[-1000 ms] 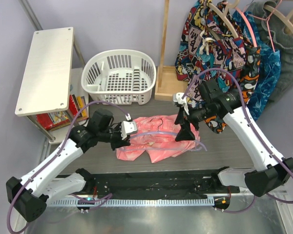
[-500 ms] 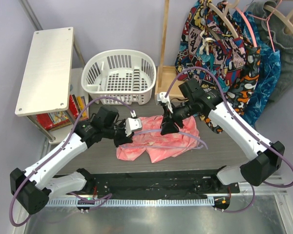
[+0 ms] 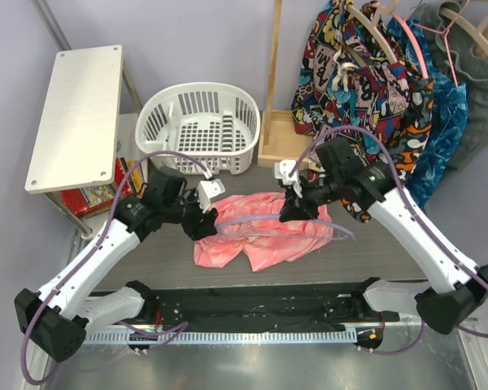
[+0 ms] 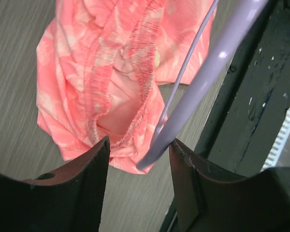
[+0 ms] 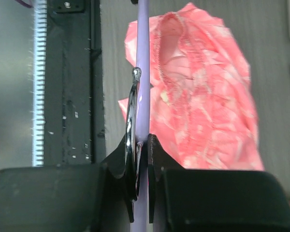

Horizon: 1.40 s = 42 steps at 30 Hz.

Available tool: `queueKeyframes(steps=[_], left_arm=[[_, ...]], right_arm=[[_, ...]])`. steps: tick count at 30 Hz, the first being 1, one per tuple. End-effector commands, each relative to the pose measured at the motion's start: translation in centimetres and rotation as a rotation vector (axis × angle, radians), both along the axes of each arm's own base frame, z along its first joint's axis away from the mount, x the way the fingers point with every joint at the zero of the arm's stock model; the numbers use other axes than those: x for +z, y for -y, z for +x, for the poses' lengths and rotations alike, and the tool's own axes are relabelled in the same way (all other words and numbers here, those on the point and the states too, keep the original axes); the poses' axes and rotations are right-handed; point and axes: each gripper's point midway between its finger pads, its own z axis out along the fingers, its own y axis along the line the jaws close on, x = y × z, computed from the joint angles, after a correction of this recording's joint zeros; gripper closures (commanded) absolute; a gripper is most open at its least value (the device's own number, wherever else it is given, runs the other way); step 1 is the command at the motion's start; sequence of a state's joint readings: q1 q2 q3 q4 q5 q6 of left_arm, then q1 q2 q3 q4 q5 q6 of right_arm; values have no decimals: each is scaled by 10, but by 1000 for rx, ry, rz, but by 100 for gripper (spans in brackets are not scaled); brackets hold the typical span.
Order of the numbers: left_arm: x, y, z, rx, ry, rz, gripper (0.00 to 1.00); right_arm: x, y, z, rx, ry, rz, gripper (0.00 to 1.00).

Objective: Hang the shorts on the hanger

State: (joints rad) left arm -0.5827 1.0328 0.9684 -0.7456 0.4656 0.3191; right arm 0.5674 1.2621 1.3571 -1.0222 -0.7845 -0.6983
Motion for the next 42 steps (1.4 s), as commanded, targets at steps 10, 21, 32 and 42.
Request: queueKeyframes(steps=[10, 21, 32, 42], left_arm=[[-51, -18, 46, 285, -339, 185, 51], [-78, -7, 63, 221, -254, 319, 53], [-106, -5, 59, 86, -156, 474, 62], [-52, 2, 43, 155, -177, 334, 100]], right_arm=[[4, 51, -2, -72, 285, -133, 99], [-35, 44, 15, -51, 247, -194, 99], [-47, 46, 1, -19, 188, -197, 99], [-38, 38, 10, -128, 232, -98, 99]])
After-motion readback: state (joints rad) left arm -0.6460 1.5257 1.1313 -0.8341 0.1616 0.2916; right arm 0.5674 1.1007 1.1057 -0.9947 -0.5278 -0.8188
